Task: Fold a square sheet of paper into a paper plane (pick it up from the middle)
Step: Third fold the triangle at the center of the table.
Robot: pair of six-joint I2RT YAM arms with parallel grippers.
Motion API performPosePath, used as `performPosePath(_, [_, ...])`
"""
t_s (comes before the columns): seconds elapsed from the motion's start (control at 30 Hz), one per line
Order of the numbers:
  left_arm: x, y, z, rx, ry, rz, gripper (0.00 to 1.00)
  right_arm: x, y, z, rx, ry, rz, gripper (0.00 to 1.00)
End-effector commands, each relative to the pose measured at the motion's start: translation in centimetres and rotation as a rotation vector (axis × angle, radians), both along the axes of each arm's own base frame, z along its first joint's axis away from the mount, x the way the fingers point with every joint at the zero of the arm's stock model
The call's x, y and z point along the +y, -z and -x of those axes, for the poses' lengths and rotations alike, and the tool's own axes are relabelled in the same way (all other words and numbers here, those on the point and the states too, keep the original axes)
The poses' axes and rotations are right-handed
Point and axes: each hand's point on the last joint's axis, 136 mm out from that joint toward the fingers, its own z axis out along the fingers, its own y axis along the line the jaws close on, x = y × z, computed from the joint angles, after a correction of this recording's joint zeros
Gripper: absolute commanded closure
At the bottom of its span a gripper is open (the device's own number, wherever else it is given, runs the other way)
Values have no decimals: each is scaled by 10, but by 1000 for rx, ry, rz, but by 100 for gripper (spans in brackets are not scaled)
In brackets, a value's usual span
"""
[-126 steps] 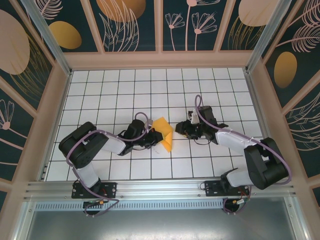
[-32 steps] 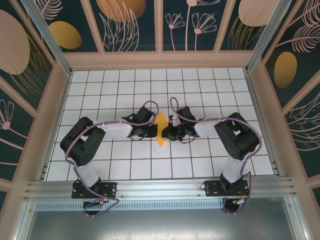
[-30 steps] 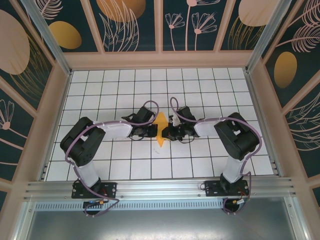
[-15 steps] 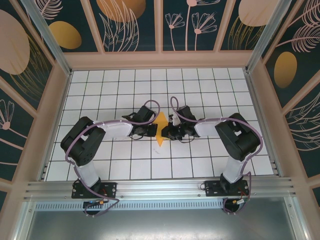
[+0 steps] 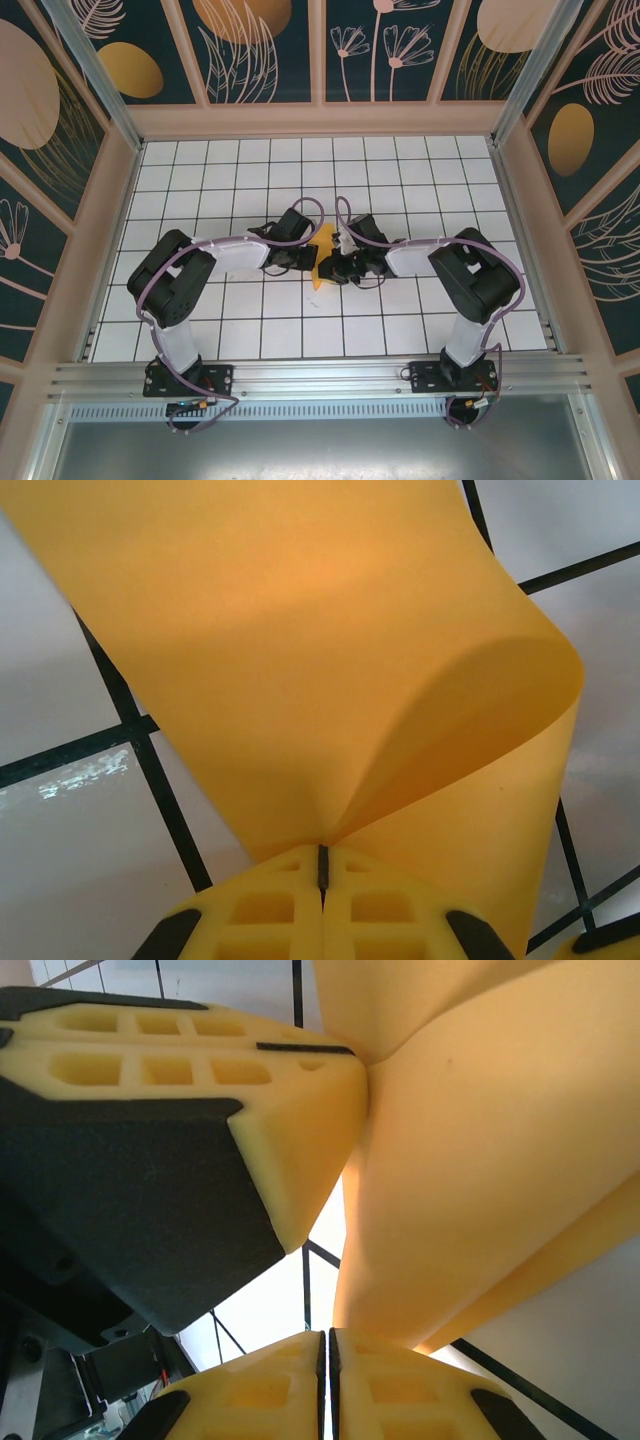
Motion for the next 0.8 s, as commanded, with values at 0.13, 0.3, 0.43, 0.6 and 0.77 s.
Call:
performPosePath(0.13, [10,10,-1,6,-2,-61,100,2,7,3,17,0,0,86])
performPosePath(0.3, [8,16,5,33,3,-43,100,-3,18,6,35,4,26,86])
performPosePath(0.43, [9,17,6,35,-7,-39,100,-5,25,7,46,13,39,86])
performPosePath(0.6, [16,28,13,57,-11,-61,100,-5,25,7,47,17,42,86])
performPosePath(0.77, [16,27,11,48,-14,-69,100,1,-5,2,1,16,-17,86])
